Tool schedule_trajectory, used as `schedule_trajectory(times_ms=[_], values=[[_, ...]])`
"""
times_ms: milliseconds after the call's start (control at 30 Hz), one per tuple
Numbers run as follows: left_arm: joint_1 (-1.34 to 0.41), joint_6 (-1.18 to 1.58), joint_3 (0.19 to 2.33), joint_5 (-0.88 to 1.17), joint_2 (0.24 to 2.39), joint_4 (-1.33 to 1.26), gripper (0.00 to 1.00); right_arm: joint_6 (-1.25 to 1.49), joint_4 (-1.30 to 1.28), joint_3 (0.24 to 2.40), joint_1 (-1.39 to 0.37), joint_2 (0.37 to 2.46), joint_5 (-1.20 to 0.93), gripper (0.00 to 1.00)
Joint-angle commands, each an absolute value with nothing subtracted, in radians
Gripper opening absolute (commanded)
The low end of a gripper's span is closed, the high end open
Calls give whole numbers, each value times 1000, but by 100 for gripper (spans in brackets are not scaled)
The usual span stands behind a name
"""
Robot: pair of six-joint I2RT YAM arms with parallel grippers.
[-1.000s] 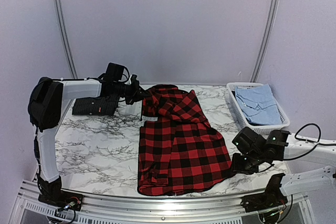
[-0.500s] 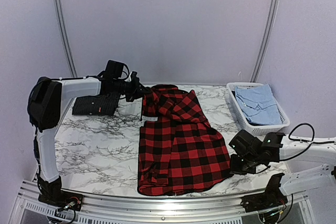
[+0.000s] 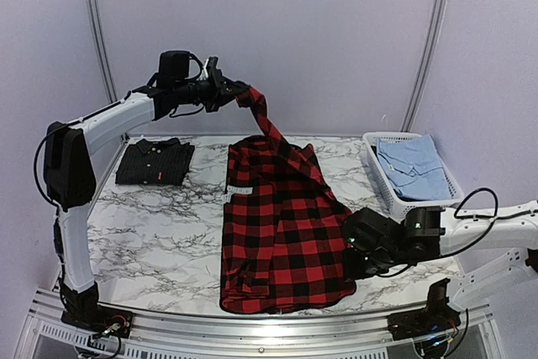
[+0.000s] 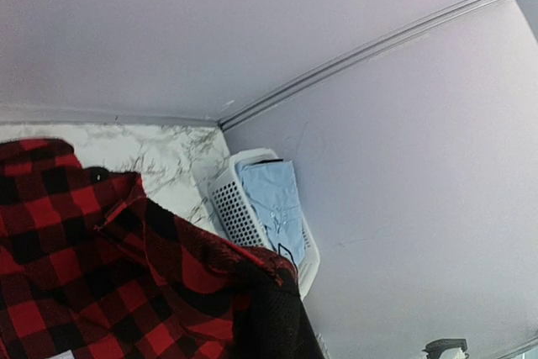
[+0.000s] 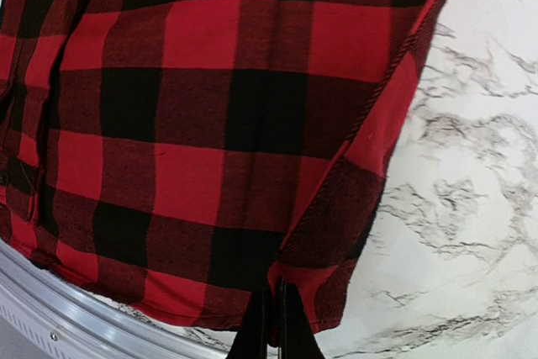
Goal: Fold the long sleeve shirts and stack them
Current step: Fold the corner of the shirt from the 1/3-folded shirt.
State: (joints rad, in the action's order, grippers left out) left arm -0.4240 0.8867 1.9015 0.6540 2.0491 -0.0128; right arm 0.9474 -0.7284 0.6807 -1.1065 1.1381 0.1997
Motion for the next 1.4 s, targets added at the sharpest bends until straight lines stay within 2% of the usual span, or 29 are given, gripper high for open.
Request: schedule_trajectory(times_ms=[0,233,433,767,1200,1367], values=[[-386,875,2028,643,2074,-49,0,895,-654,750,-1168,1211,179,0],[-346,854,2211,617,2172,-102,0,826,-467,743,-1187,1262,58,0],[-320,848,2308,608,2263,-147,0,766,-418,840,-1187,1395,11,0],[-302,838,2311,631,2315,-178,0,755,-390,947,-1180,1531,-71,0],[-286,811,2307,631,2273,-194,0,775,-326,851,-1180,1498,-153,0],[-288,765,2211,651,2206,-194,0,758,-325,830,-1180,1490,-164,0]])
